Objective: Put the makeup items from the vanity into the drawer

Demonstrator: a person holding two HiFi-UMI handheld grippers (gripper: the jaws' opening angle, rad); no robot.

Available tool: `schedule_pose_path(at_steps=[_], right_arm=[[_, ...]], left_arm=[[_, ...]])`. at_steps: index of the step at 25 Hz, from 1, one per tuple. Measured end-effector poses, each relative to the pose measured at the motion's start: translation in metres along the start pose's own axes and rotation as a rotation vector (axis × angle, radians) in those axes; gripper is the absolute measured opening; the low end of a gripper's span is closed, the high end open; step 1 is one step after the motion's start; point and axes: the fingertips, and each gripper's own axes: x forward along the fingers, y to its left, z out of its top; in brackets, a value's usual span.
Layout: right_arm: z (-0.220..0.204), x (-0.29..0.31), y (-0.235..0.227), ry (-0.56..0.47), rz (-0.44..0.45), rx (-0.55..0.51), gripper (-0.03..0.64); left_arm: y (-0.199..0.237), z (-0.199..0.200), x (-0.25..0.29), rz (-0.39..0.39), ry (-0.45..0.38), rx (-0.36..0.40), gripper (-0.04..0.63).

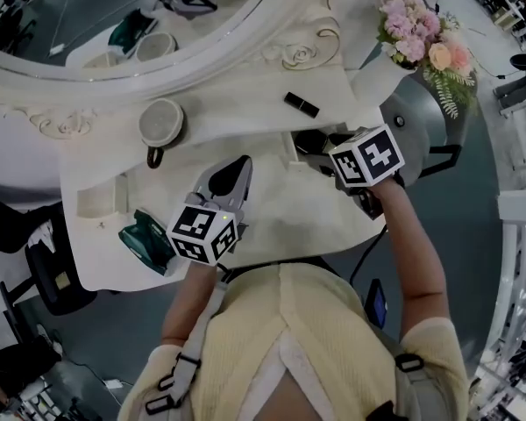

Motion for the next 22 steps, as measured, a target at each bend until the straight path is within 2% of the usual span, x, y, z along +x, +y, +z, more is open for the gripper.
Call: schedule_pose_path(at_steps=[6, 13, 17, 22], right_arm=[[0.016, -0.028, 0.002, -0.169, -0.050, -0.061, 0.267], [0.050, -0.044, 0.000, -0.370, -0.096, -0.112, 0.224], [0.060, -0.038, -0.001, -0.417, -0.122, -0.172, 0.221], [0.068, -0.026, -0.004, -0.416, -0.132, -0.198, 0.212]], left_arm=[[-0.002, 0.004, -0.004, -0.001, -0.019, -0.023, -0.005], [-0.002, 0.017, -0.008, 0.019, -0.052, -0.013, -0.005], [-0.001, 0.021, -0.012, 0.039, -0.067, -0.008, -0.005], [0.006, 0.023, -0.020, 0.074, -0.076, -0.004, -0.005]])
